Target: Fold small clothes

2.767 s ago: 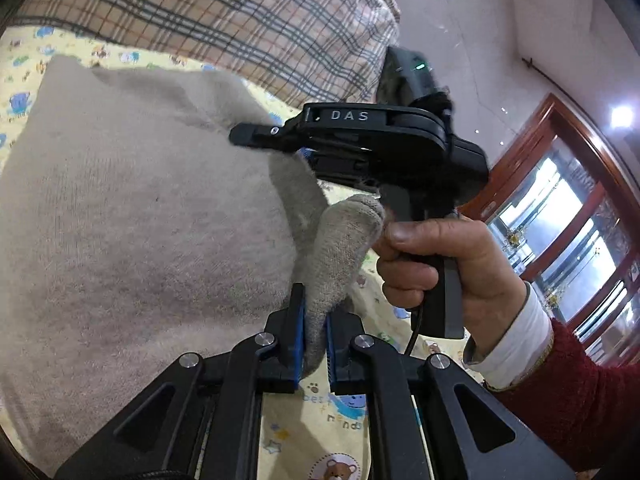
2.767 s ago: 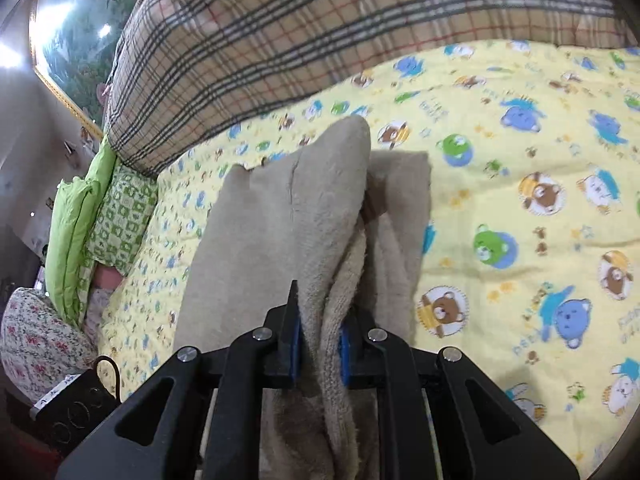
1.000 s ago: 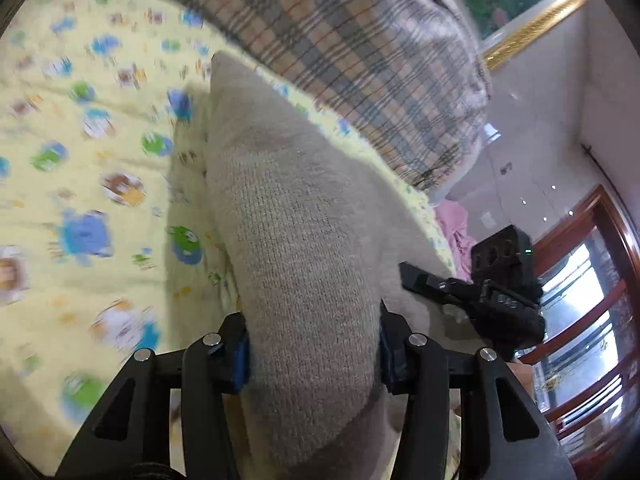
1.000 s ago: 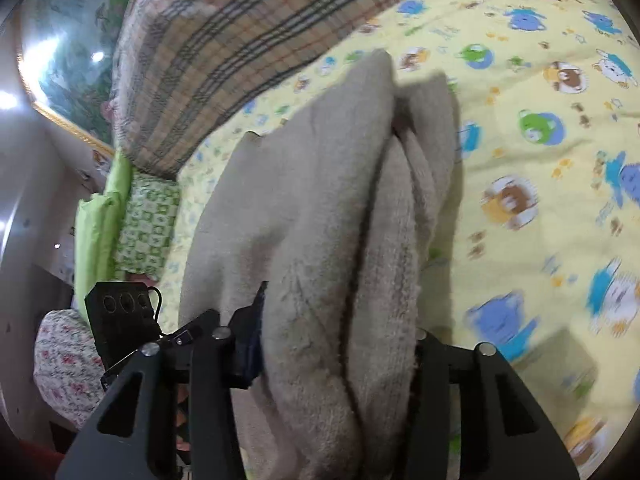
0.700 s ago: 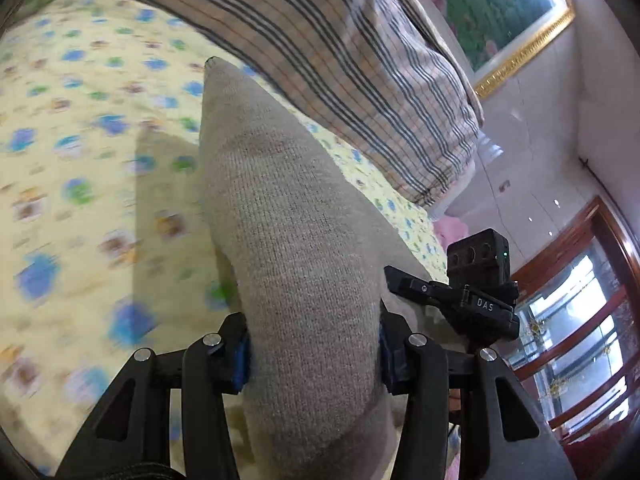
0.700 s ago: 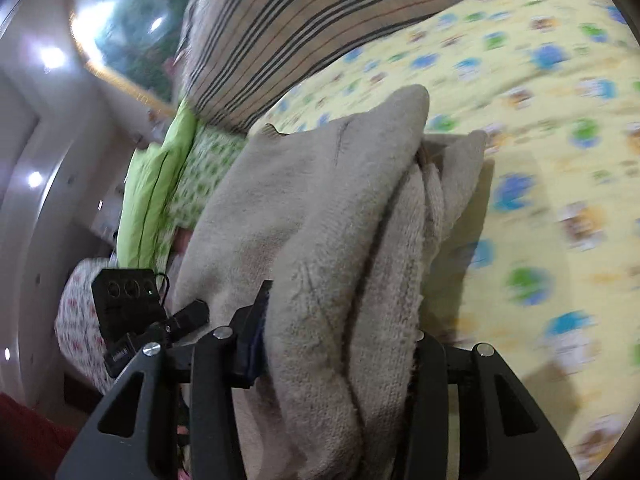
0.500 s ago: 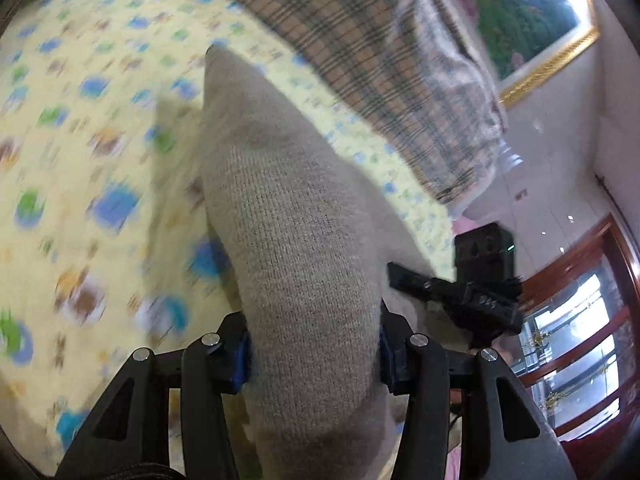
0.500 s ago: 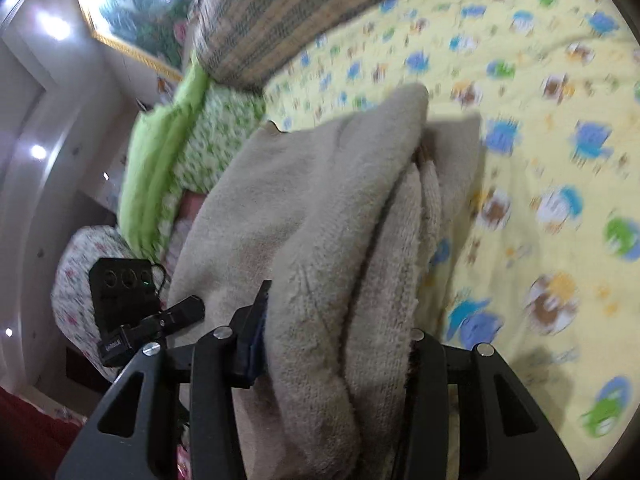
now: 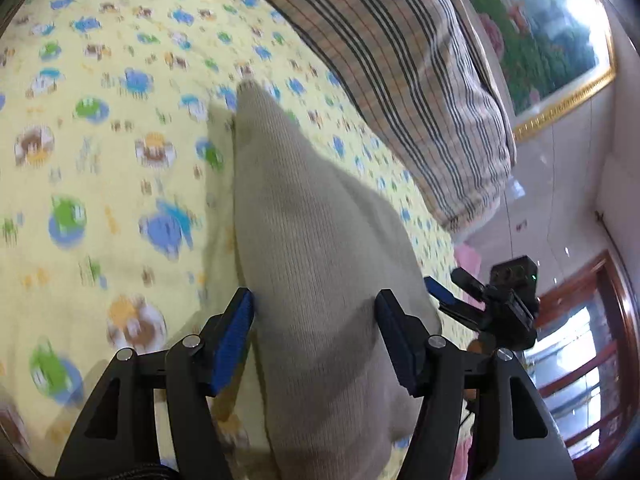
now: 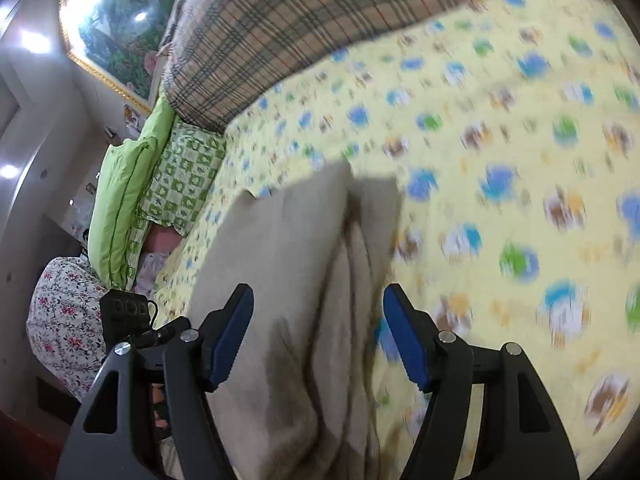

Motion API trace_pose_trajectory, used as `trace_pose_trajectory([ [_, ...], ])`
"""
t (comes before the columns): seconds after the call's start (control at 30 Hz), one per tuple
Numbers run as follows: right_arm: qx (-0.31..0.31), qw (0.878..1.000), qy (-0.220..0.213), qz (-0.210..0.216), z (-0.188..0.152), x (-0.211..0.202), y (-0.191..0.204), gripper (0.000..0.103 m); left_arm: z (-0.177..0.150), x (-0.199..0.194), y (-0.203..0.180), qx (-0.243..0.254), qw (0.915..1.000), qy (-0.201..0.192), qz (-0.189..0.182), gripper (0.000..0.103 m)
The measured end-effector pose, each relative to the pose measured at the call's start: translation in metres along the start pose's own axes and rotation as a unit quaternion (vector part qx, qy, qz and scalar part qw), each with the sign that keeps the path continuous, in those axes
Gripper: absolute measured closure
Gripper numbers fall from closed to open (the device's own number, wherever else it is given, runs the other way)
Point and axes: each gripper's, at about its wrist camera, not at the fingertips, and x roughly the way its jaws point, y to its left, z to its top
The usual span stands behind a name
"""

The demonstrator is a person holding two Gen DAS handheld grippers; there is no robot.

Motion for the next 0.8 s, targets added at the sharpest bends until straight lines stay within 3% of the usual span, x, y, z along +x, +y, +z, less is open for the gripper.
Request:
trace_pose_trajectory([
  [0.1, -0.036, 0.999, 0.008, -0.016, 0.018, 0.019, 0.016, 0.035, 0.023, 0.015, 0.006, -0.017, 0.9998, -0.004, 0.009, 0.04],
  [0.13, -0.049, 0.998, 0.02, -0.036, 0.025, 0.033, 0.023, 0.041, 0.029, 0.02, 0.011, -0.027, 0.9996, -0.002, 0.009, 0.04],
  [0.17, -0.058, 0.997, 0.034, -0.045, 0.028, 0.044, 0.028, 0.048, 0.036, 0.027, 0.011, -0.033, 0.9994, -0.001, 0.011, 0.039],
  [0.23, -0.07, 0.994, 0.06, -0.066, 0.032, 0.068, 0.033, 0.087, 0.045, 0.037, 0.015, -0.037, 0.9991, 0.002, 0.021, 0.039],
  [0.27, -0.074, 0.992, 0.07, -0.077, 0.033, 0.078, 0.033, 0.091, 0.05, 0.045, 0.015, -0.036, 0.9989, 0.005, 0.028, 0.039],
  [0.33, -0.076, 0.993, 0.063, -0.07, 0.035, 0.076, 0.031, 0.092, 0.059, 0.052, 0.014, -0.032, 0.9986, 0.008, 0.041, 0.048],
  [0.43, -0.065, 0.998, 0.003, -0.022, 0.043, 0.032, 0.031, 0.093, 0.068, 0.062, 0.002, 0.001, 0.9981, 0.011, 0.061, 0.054],
  [0.5, -0.068, 0.997, -0.019, -0.026, 0.043, 0.012, 0.029, 0.093, 0.075, 0.074, 0.0, 0.015, 0.996, 0.022, 0.086, 0.054],
  [0.63, -0.056, 0.996, 0.016, -0.067, 0.031, 0.032, 0.002, 0.093, 0.084, 0.095, 0.008, 0.018, 0.9937, 0.032, 0.106, 0.068],
  [0.7, -0.033, 0.997, 0.031, -0.07, 0.024, 0.048, -0.015, 0.093, 0.088, 0.098, 0.009, 0.026, 0.9935, 0.025, 0.108, 0.077],
  [0.8, -0.023, 0.998, 0.02, -0.062, 0.023, 0.052, -0.019, 0.093, 0.101, 0.102, 0.001, 0.073, 0.988, 0.008, 0.136, 0.09],
])
